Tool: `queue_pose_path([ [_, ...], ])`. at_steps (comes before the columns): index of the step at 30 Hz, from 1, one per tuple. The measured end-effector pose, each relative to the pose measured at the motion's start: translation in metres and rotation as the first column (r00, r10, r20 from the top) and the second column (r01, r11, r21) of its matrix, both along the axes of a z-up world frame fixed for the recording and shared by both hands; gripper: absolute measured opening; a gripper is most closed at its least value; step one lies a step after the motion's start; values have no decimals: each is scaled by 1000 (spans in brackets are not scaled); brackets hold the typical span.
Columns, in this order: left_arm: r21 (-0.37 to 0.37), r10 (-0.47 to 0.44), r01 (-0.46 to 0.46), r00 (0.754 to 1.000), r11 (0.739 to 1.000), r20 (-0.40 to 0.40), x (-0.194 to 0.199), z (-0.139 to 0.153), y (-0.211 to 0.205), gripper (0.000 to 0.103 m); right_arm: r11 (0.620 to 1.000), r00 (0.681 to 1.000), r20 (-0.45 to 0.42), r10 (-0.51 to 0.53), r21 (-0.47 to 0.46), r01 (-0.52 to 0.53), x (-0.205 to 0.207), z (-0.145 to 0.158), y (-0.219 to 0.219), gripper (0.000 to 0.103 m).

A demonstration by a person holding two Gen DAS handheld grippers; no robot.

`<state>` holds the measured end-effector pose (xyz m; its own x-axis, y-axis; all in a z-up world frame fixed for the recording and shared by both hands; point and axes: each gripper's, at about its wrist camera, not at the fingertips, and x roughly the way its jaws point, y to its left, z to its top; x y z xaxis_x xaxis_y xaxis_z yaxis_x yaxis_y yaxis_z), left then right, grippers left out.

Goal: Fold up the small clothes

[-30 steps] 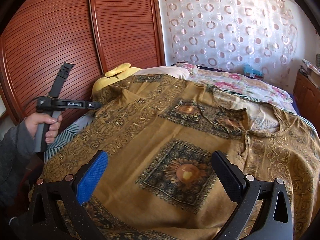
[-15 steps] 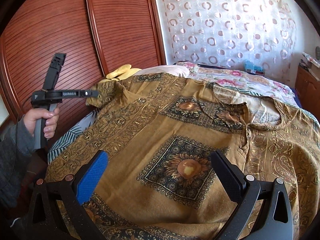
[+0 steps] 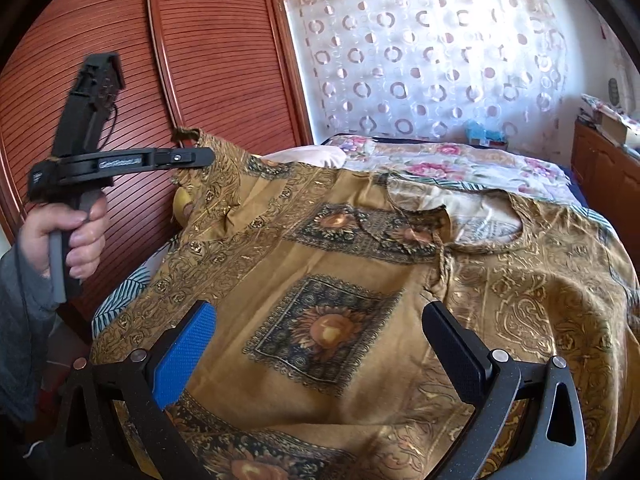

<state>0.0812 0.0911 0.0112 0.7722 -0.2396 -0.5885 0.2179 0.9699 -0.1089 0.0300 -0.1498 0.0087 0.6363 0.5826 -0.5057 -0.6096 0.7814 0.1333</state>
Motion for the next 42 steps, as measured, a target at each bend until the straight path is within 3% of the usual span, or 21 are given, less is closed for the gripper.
queue_pose_path([
  [5, -8, -7, 7, 999, 1000, 52, -21, 16, 2, 37, 1000, 1000, -6, -4, 1, 4, -3, -3, 3, 103],
  [10, 20, 22, -23, 996, 1000, 85, -32, 25, 8, 52, 1000, 1000, -3, -4, 8, 4, -1, 0, 1, 103],
  [19, 14, 156, -159, 978, 987, 137, -52, 19, 38, 55, 998, 995, 87, 40, -57, -36, 13, 20, 21, 98],
  [22, -10, 175, -176, 974, 984, 147, -58, 15, 48, 88, 995, 991, 101, 83, -68, -77, 24, 29, 39, 97],
  [28, -27, 214, -213, 965, 977, 153, -67, 8, 61, 88, 977, 972, 127, 200, -101, -188, 48, 38, 80, 90],
  [35, -59, 300, -295, 943, 954, 144, -81, -6, 83, 88, 937, 940, -19, 341, -76, -341, 84, 15, 137, 85],
  [42, -59, 345, -340, 932, 939, 115, -88, -19, 101, 88, 896, 903, -86, 421, -116, -429, 101, -9, 193, 69],
])
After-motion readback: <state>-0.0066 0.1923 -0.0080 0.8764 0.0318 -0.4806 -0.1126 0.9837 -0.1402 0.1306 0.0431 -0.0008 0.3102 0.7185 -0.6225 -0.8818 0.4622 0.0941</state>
